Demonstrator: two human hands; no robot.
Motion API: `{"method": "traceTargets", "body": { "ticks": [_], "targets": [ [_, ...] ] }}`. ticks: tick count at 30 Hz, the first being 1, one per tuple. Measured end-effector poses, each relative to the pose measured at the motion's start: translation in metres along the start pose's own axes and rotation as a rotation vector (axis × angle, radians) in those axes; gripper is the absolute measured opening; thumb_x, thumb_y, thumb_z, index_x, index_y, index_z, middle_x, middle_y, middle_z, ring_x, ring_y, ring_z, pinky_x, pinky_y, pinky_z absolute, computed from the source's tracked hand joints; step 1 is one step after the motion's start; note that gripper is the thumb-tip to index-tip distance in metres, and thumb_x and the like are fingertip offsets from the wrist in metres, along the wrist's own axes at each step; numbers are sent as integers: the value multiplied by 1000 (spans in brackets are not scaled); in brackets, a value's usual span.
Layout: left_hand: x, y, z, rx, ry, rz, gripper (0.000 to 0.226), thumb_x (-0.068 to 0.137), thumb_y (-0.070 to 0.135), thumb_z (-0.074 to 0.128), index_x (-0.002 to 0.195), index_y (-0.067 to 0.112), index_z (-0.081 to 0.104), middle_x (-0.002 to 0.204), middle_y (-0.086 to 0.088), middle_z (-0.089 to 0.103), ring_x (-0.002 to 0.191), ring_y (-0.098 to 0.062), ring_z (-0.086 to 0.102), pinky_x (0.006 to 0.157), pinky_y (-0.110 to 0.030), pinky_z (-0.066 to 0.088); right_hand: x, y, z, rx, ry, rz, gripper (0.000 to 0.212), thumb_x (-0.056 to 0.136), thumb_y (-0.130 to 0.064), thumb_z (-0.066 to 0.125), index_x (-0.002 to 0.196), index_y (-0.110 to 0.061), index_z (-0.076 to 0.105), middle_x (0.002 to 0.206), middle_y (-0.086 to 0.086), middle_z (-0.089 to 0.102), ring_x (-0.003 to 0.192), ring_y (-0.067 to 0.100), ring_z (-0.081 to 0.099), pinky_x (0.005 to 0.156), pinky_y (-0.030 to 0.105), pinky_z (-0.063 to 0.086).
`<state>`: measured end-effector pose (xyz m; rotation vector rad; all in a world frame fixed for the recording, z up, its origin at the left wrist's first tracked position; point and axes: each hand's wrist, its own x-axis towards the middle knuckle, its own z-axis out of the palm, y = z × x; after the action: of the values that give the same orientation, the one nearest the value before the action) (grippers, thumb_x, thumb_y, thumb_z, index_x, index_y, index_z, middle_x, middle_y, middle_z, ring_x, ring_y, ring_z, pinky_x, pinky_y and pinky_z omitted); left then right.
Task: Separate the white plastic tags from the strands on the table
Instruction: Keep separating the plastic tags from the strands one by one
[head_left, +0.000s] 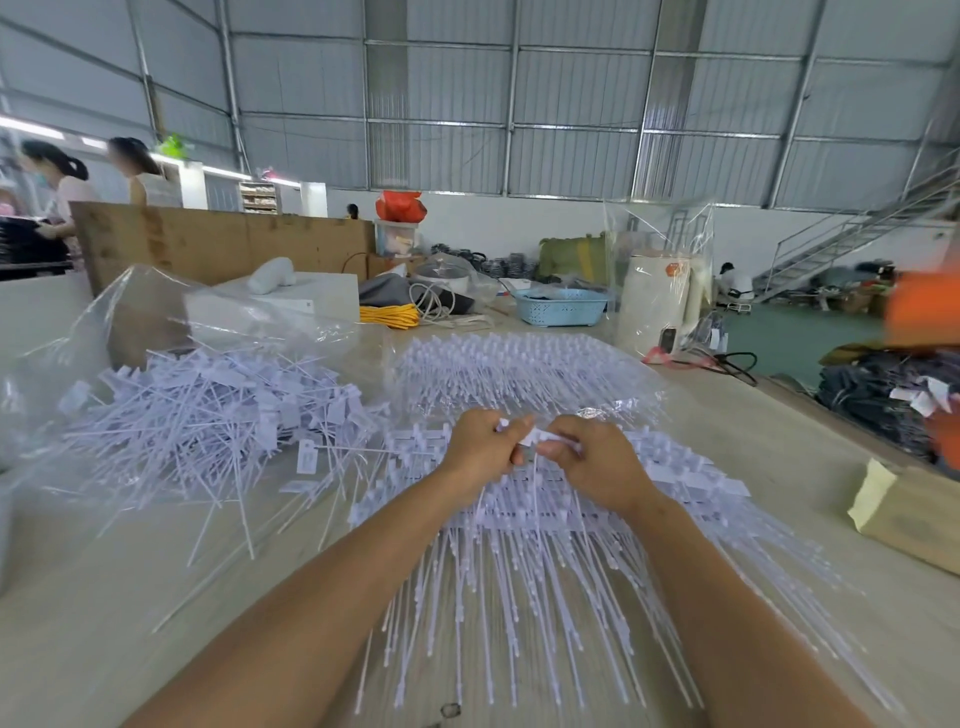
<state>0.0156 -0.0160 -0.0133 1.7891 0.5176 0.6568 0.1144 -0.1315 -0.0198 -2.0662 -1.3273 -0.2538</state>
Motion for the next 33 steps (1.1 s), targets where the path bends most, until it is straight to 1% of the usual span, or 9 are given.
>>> {"method": "traceTargets", "body": {
  "ticks": [8, 16, 21, 23, 25, 27, 29, 31, 33],
  "targets": [
    [-2, 18, -7, -120, -41, -238, 27, 85, 12, 62, 60, 8, 53, 35, 2, 44, 25, -7, 30, 31, -11, 18, -4, -9, 1, -181, 236, -214, 20, 85, -24, 67, 78, -5, 67, 68, 6, 65, 63, 27, 61, 70, 36, 40],
    [-3, 46, -27, -456, -413, -370, 34, 97, 17, 42, 63, 14, 42, 34, 7, 33, 22, 0, 22, 23, -10, 11, 4, -24, -9, -30, 334, -246, 12, 88, -11, 63, 78, -4, 62, 64, -6, 50, 58, 16, 43, 59, 35, 40],
    [-18, 79, -34, -454, -750, -71, 33, 84, 28, 48, 53, 16, 50, 36, 8, 35, 24, 3, 25, 24, -9, 18, -2, 2, -8, 40, 299, 23, 17, 93, -21, 58, 91, -5, 64, 72, 1, 54, 67, 22, 49, 57, 29, 29],
    [-17, 86, -28, -531, -651, -44, 29, 90, 29, 48, 67, 12, 48, 42, 6, 44, 27, 2, 29, 26, -9, 21, -2, 2, -9, 98, 302, 54, 17, 93, -20, 56, 93, -5, 63, 74, 3, 56, 69, 24, 52, 60, 30, 35],
    [-12, 77, -21, -499, -357, -70, 23, 96, 20, 51, 77, 7, 53, 48, 2, 53, 32, -1, 34, 29, -11, 23, 3, -5, -10, 127, 318, 15, 15, 93, -18, 57, 93, -4, 63, 74, 4, 57, 69, 25, 52, 62, 30, 38],
    [-7, 59, -14, -266, -28, -82, 14, 94, 13, 57, 81, 7, 60, 58, -4, 59, 39, -7, 41, 37, -18, 31, 4, -12, -11, 136, 323, -30, 13, 91, -15, 58, 94, -4, 63, 75, 3, 55, 70, 24, 51, 64, 30, 40],
    [-2, 39, -9, 0, 156, -40, 22, 92, 23, 61, 74, 11, 55, 69, -7, 56, 51, -11, 43, 49, -22, 34, 3, -14, -11, 151, 301, -66, 12, 90, -12, 60, 94, -1, 63, 78, 6, 56, 73, 25, 52, 66, 33, 41],
    [-1, 28, -4, 55, 95, 31, 38, 91, 41, 58, 77, 6, 50, 68, -4, 46, 53, -12, 38, 50, -24, 30, 2, -15, -10, 142, 266, -111, 10, 88, -8, 61, 93, 1, 62, 82, 10, 57, 75, 25, 52, 66, 32, 40],
    [-5, 27, 1, -20, -100, 82, 51, 91, 51, 53, 83, 1, 61, 68, -6, 52, 54, -13, 42, 51, -22, 31, 2, -15, -8, 123, 238, -151, 9, 86, -4, 62, 92, 2, 62, 84, 12, 54, 77, 23, 51, 67, 30, 38]
  ]
}}
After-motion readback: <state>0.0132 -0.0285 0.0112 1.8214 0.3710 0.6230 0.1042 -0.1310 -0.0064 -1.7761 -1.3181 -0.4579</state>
